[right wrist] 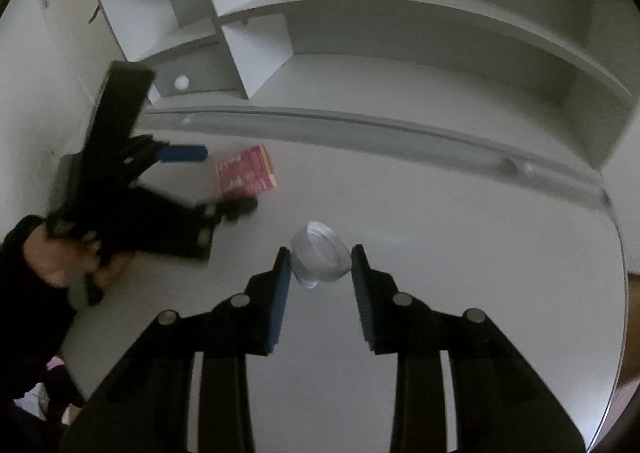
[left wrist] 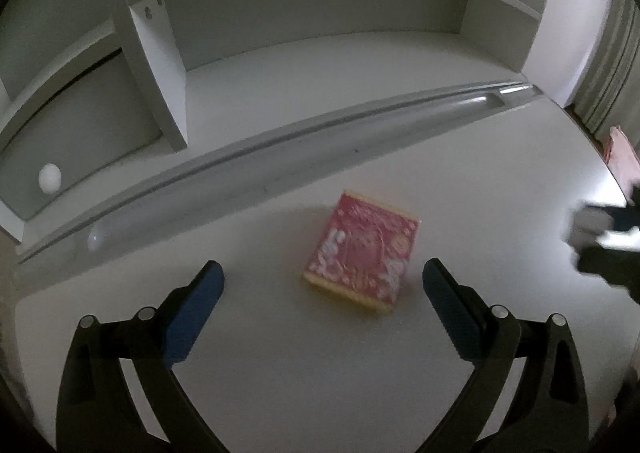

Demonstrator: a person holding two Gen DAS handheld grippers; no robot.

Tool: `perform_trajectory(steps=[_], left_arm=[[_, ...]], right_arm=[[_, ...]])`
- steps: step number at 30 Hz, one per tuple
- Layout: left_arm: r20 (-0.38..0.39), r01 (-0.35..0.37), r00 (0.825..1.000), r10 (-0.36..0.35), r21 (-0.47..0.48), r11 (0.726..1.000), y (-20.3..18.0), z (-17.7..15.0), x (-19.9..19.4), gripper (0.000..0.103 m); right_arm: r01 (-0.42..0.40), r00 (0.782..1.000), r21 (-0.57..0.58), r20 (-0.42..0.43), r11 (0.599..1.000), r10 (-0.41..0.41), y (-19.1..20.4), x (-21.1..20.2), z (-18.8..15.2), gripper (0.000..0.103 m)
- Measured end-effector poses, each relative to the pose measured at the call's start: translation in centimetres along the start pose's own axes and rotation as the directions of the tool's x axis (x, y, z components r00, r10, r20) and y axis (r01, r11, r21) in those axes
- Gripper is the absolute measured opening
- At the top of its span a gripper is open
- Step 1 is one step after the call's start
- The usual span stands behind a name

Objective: Collect trash
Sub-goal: 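Grasp the white cap with the right tool while the left tool grasps the pink snack box, then carry the pink box and white cap over the bin and open both tools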

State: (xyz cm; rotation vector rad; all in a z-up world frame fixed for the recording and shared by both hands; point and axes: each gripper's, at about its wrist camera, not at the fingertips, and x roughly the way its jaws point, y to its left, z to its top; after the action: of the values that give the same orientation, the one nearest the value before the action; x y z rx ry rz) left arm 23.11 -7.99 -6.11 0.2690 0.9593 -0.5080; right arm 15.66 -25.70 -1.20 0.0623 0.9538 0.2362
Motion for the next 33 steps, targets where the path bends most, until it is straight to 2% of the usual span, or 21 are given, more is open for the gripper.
perform_trajectory(steps=[1,2,3,4,5,9,11,15,17,21,22,24,26,27,28,30,31,33], left_arm=[[0.000,-0.006,1.000,0.006,-0.004,1.000,0.1,0.1,0.0,0.094],[0.005,-0.014,1.000,0.014,0.001,1.000,0.0,0.2,0.0,0.085],[0.012,-0.019,1.000,0.019,0.011,1.000,-0.1,0.3,-0.1,0.070],[0.020,-0.019,1.000,0.018,0.027,0.999,-0.4,0.3,-0.3,0.060],[0.021,-0.013,1.000,0.012,0.034,0.999,-0.6,0.5,-0.5,0.043],[0.002,0.027,1.000,-0.027,0.040,0.999,-2.6,0.6,-1.1,0.043],[-0.002,0.037,0.999,-0.037,0.067,0.997,-5.2,0.5,-1.5,0.043],[0.002,0.138,0.990,-0.139,0.145,0.980,-12.6,0.1,-3.1,0.043],[0.005,0.207,0.977,-0.212,0.200,0.958,-17.6,-0.5,-4.3,0.043],[-0.024,0.348,0.933,-0.358,0.307,0.886,-28.4,-1.7,-5.8,0.043],[-0.047,0.391,0.915,-0.401,0.352,0.850,-32.4,-2.4,-6.2,0.043],[-0.073,0.439,0.889,-0.451,0.408,0.800,-37.1,-3.3,-6.7,0.043],[-0.118,0.500,0.853,-0.508,0.465,0.731,-42.7,-4.8,-7.6,0.043],[-0.150,0.534,0.830,-0.538,0.495,0.685,-45.8,-5.8,-8.1,0.043],[-0.173,0.553,0.814,-0.555,0.523,0.648,-48.0,-6.9,-8.6,0.043],[-0.200,0.567,0.798,-0.568,0.571,0.594,-51.5,-8.5,-9.1,0.043],[-0.223,0.578,0.784,-0.579,0.601,0.552,-54.0,-9.7,-9.2,0.043],[-0.259,0.599,0.765,-0.589,0.621,0.506,-56.6,-10.8,-8.5,0.043]], right_arm=[[0.003,1.000,0.015,0.003,1.000,-0.003,-0.4,-0.7,-0.7,0.031],[0.007,1.000,0.028,0.006,1.000,-0.007,-0.7,-1.3,-1.4,0.031],[0.012,1.000,0.044,0.010,0.999,-0.012,-1.2,-2.1,-2.2,0.031],[0.019,1.000,0.063,0.014,0.998,-0.020,-1.8,-3.0,-2.9,0.031],[0.028,0.999,0.079,0.020,0.997,-0.030,-2.3,-3.8,-3.6,0.031],[0.091,0.994,0.170,0.049,0.981,-0.100,-5.3,-7.9,-7.5,0.031],[0.131,0.987,0.228,0.062,0.965,-0.149,-7.2,-10.2,-9.8,0.031],[0.222,0.962,0.363,0.069,0.905,-0.263,-11.3,-15.3,-15.9,0.031],[0.261,0.947,0.436,0.057,0.861,-0.316,-13.5,-17.7,-19.5,0.031],[0.344,0.906,0.572,0.005,0.745,-0.422,-17.6,-22.1,-27.8,0.031],[0.359,0.896,0.607,-0.013,0.709,-0.443,-18.6,-23.1,-30.0,0.031],[0.378,0.881,0.659,-0.041,0.650,-0.471,-20.1,-24.6,-33.8,0.031],[0.384,0.870,0.713,-0.067,0.587,-0.488,-21.7,-26.1,-38.0,0.031],[0.386,0.867,0.728,-0.077,0.567,-0.493,-22.2,-26.5,-39.2,0.031],[0.390,0.863,0.746,-0.090,0.540,-0.498,-22.8,-27.0,-40.9,0.031],[0.392,0.859,0.772,-0.111,0.501,-0.500,-23.8,-27.8,-43.8,0.031],[0.391,0.859,0.784,-0.122,0.482,-0.497,-24.3,-28.1,-45.3,0.031],[0.387,0.863,0.803,-0.141,0.454,-0.486,-25.2,-28.1,-47.6,0.031]])
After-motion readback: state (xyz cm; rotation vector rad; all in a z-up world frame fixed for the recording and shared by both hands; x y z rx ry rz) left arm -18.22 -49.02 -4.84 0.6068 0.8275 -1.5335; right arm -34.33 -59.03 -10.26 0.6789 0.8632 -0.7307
